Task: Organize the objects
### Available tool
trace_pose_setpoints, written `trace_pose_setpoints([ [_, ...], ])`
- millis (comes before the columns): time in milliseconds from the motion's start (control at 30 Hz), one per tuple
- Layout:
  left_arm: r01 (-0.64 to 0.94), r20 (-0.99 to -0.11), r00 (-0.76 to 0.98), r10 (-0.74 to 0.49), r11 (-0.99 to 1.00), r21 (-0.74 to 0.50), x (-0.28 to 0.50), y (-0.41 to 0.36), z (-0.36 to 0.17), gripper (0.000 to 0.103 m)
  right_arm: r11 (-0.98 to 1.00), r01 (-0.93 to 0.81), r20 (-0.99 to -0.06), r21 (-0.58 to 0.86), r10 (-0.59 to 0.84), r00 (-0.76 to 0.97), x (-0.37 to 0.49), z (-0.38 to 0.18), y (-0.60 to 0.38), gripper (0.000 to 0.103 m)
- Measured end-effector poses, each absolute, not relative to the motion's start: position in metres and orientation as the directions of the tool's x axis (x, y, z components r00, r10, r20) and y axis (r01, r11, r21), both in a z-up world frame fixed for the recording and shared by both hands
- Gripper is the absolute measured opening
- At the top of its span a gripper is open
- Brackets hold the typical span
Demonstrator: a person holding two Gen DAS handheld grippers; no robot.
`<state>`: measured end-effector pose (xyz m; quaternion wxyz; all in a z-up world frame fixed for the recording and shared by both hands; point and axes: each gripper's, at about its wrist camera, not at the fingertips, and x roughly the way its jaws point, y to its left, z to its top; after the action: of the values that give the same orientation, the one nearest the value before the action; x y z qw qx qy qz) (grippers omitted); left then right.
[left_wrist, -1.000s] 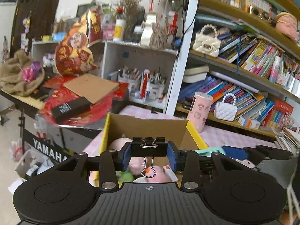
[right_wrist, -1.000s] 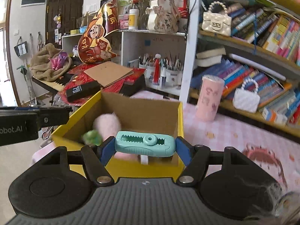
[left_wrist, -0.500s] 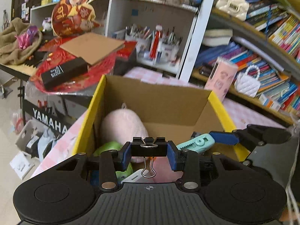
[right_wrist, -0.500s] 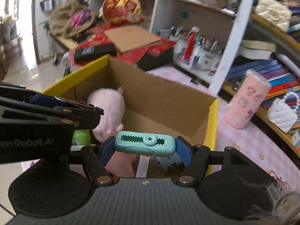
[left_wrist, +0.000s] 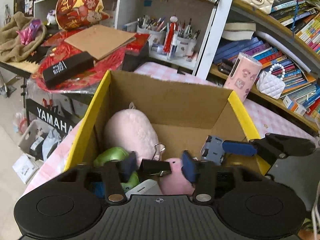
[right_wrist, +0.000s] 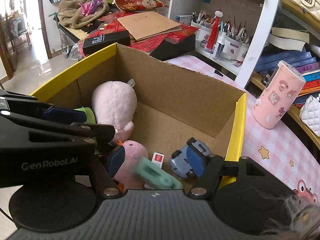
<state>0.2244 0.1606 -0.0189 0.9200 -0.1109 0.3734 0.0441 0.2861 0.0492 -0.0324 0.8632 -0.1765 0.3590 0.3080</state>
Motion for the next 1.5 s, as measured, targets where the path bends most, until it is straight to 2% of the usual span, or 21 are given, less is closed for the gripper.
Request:
trace_pose_setpoints([
  [33, -0.166, -0.686, 0.727, 0.007, 0.972, -0.167, 0.222, 0.159, -0.015, 0.071, 0.747, -0.66, -0.721, -0.079, 0.414, 0.555, 0.286, -0.032, 0.048, 0.07],
  [200, -0.142, -0.602, 0.798, 0.006, 0.974, -0.178, 0.199, 0.153, 0.013, 0.073, 0.775, -0.628, -0.628, -0.077, 0.452, 0.634, 0.264, -0.009, 0.025, 0.072],
  [267, -0.125, -0.57, 0.822, -0.002, 0.975, -0.184, 0.187, 0.15, 0.024, 0.076, 0.801, -0.594, -0.581, -0.077, 0.448, 0.679, 0.249, 0.003, 0.012, 0.072],
  [367, -0.098, -0.511, 0.86, -0.014, 0.977, -0.192, 0.164, 0.145, 0.04, 0.085, 0.853, -0.516, -0.531, -0.076, 0.404, 0.745, 0.221, 0.017, -0.006, 0.072],
  [533, -0.077, -0.46, 0.887, -0.027, 0.976, -0.206, 0.12, 0.137, 0.049, 0.091, 0.924, -0.378, -0.497, -0.057, 0.302, 0.813, 0.168, 0.024, -0.029, 0.072],
  [633, -0.074, -0.469, 0.883, -0.018, 0.982, -0.177, 0.088, 0.129, 0.043, 0.097, 0.958, -0.284, -0.497, -0.044, 0.225, 0.838, 0.13, 0.016, -0.041, 0.073],
  [967, 0.012, -0.554, 0.827, -0.094, 0.989, -0.149, 0.016, 0.09, 0.004, 0.097, 1.0, 0.018, -0.561, -0.019, -0.026, 0.827, 0.017, -0.018, -0.09, 0.076],
  [1300, 0.074, -0.592, 0.799, -0.104, 0.994, -0.074, 0.005, 0.059, 0.004, 0.103, 0.982, 0.185, -0.541, -0.044, -0.179, 0.822, -0.013, -0.012, -0.11, 0.097],
  [1500, 0.079, -0.605, 0.791, -0.097, 0.995, -0.056, 0.003, 0.044, 0.0, 0.103, 0.973, 0.22, -0.551, -0.064, -0.218, 0.806, -0.02, -0.014, -0.124, 0.103],
])
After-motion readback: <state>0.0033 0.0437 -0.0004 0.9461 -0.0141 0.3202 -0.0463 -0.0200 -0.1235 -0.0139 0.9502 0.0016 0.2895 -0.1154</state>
